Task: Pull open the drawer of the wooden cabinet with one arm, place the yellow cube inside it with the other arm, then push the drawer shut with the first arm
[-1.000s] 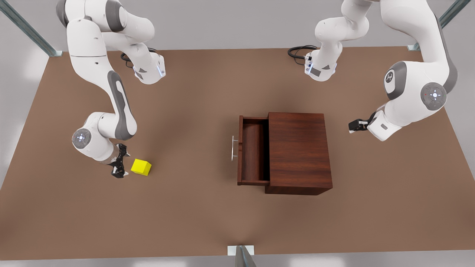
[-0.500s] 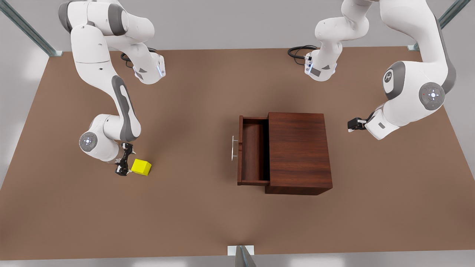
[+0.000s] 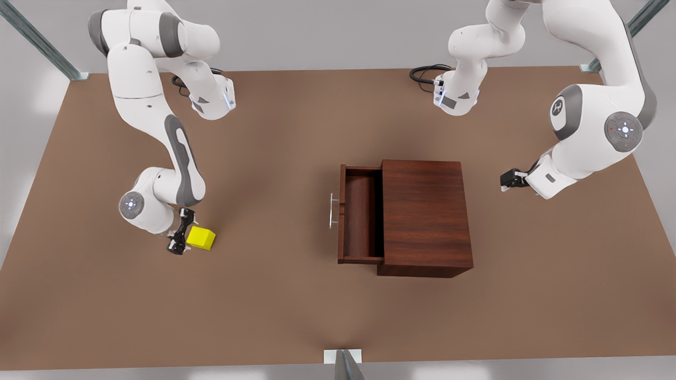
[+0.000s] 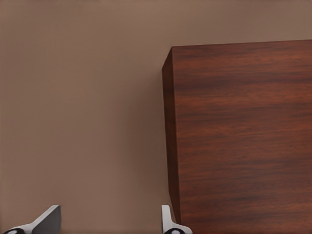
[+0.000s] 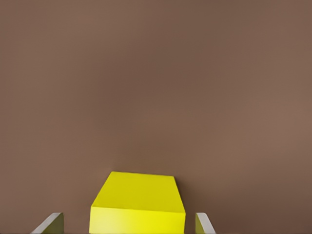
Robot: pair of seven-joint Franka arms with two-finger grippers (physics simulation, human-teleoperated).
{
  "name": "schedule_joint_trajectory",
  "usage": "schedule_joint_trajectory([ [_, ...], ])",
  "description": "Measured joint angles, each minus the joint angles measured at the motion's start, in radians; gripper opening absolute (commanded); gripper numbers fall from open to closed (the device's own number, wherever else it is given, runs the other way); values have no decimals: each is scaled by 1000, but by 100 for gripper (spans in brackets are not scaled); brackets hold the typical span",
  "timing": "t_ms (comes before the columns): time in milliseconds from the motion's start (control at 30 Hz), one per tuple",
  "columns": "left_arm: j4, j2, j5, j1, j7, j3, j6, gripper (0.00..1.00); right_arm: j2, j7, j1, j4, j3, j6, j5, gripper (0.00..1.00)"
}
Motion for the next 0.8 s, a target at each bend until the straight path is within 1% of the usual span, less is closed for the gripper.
schedule_joint_trajectory([
  [500, -23, -4, 0, -1, -3, -1, 0, 100, 55, 29, 48, -8, -10, 66, 14, 100],
  [567, -28, -5, 0, -1, -3, -2, 0, 100, 58, 33, 50, -6, -13, 74, 17, 89],
  [600, -29, -4, 0, -1, -3, -2, 1, 100, 58, 35, 50, -6, -14, 76, 18, 79],
  [633, -29, -5, 0, -1, -4, -2, 1, 100, 58, 38, 52, -6, -15, 79, 19, 63],
  [667, -29, -6, 0, 0, -4, -3, 1, 100, 59, 41, 54, -6, -16, 83, 20, 55],
  [700, -30, -7, 0, -1, -4, -3, 0, 100, 59, 43, 55, -6, -16, 87, 20, 51],
  [733, -30, -8, 0, -3, -5, -4, 0, 100, 58, 45, 56, -6, -18, 90, 20, 51],
  [767, -29, -8, 0, -7, -6, -4, 0, 100, 56, 47, 56, -6, -20, 93, 20, 47],
  [800, -29, -8, 0, -10, -7, -4, 0, 100, 51, 49, 56, -6, -22, 95, 19, 47],
])
